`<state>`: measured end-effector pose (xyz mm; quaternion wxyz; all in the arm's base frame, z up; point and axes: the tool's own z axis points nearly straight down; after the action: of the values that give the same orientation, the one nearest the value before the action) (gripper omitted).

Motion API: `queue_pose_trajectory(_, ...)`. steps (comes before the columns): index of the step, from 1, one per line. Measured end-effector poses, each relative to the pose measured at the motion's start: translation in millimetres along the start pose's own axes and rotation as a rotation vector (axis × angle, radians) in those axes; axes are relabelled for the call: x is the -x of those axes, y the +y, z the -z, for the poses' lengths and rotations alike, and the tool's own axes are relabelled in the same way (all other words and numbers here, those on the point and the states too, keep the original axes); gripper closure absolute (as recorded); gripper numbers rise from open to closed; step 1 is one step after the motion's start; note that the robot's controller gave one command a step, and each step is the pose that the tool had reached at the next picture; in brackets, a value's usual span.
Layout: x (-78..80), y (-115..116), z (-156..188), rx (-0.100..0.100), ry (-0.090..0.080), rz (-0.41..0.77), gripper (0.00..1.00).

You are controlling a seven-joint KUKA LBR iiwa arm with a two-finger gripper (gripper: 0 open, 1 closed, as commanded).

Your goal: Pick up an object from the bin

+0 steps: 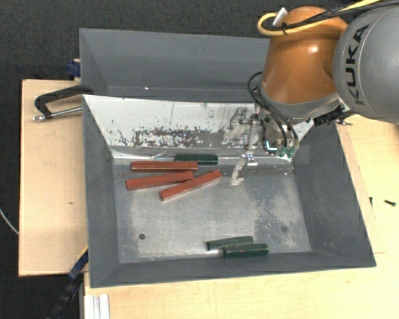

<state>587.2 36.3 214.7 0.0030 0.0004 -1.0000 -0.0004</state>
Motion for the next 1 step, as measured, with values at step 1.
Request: queue_pose_trajectory(1, 1.6, -0.2, 4.5, 0.000, -0.008, -0.001, 0.00)
